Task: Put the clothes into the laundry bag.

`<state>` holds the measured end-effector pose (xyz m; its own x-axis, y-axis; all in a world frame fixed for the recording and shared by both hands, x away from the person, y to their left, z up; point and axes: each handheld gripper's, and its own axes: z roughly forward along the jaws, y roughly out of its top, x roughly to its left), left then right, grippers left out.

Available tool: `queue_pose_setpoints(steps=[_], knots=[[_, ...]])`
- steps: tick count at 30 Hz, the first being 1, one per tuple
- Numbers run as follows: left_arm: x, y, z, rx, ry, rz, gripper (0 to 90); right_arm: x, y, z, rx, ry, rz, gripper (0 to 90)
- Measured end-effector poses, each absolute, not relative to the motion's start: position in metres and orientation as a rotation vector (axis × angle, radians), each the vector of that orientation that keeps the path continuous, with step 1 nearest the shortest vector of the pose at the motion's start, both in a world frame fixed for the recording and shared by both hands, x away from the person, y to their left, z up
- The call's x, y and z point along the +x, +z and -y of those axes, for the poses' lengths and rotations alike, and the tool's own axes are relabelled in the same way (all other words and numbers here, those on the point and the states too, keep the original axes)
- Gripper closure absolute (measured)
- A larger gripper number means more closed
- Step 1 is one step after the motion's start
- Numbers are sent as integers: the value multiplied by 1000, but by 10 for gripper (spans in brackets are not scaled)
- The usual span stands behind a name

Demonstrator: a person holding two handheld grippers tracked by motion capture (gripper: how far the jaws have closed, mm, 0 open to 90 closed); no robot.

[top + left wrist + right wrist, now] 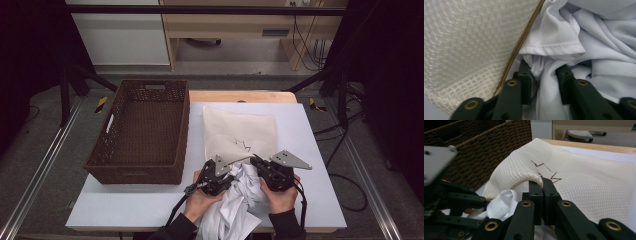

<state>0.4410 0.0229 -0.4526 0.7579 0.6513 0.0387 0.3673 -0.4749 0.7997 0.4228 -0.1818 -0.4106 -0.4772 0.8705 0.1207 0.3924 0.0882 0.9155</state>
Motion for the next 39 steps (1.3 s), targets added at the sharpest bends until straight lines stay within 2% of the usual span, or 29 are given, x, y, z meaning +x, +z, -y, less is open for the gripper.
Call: queue_pose_setpoints(steps=[2,8,13,14,16,19,21,30,39], knots=[[436,-448,-26,2092,422,-754,566,424,-413,182,1248,1371,-1915,883],[413,-436,-35,2054,364,-692,359,424,-414,183,1249,1362,-1918,883],[408,-455,-29,2144,308,-701,291,425,-415,182,1247,1360,-1921,883],[411,-461,-27,2151,278,-716,295,425,-415,182,1249,1359,-1919,883],[414,-468,-25,2132,248,-744,391,425,-416,181,1247,1356,-1922,883],[410,-460,-26,2131,312,-752,663,426,-417,180,1249,1347,-1926,884],[406,-451,-26,2127,335,-724,754,427,-418,180,1250,1345,-1932,884],[410,-432,-15,2136,362,-696,775,427,-419,179,1251,1346,-1932,885],[451,-460,-12,2148,416,-786,769,420,-409,178,1219,1386,-1925,885]])
